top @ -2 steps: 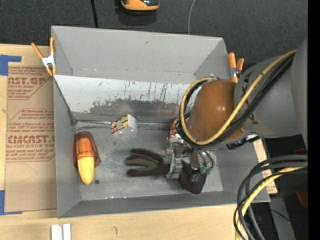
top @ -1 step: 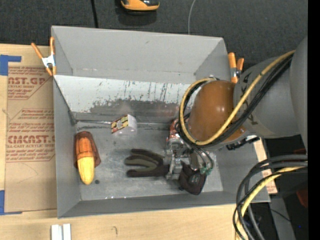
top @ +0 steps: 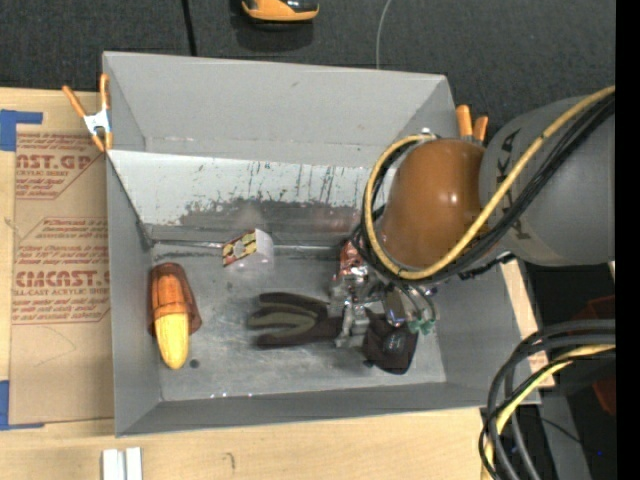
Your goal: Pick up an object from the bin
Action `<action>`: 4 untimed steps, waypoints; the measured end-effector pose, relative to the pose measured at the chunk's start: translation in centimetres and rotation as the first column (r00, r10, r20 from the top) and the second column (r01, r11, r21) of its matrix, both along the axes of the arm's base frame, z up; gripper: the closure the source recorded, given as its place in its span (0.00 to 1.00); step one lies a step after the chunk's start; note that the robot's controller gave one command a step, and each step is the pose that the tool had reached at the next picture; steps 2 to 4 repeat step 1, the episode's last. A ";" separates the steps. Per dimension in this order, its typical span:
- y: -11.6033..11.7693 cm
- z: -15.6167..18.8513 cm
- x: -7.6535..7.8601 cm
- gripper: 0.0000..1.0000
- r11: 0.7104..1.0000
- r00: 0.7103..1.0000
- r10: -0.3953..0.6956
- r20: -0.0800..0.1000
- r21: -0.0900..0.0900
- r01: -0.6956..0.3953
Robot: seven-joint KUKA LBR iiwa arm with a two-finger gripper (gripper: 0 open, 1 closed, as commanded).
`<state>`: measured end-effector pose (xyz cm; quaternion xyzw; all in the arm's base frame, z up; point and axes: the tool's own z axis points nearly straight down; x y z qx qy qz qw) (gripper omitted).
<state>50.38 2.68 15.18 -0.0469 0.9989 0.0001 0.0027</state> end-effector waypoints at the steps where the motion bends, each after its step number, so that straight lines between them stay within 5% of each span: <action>1: 0.2 7.1 -1.9 1.00 0.999 0.999 0.049 -0.004 0.000 -0.049; 4: 0.2 7.1 -1.9 1.00 0.999 0.999 0.049 -0.004 0.000 -0.049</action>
Offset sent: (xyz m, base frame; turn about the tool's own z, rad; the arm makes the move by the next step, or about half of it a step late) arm 0.0000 0.0000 0.0000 0.0000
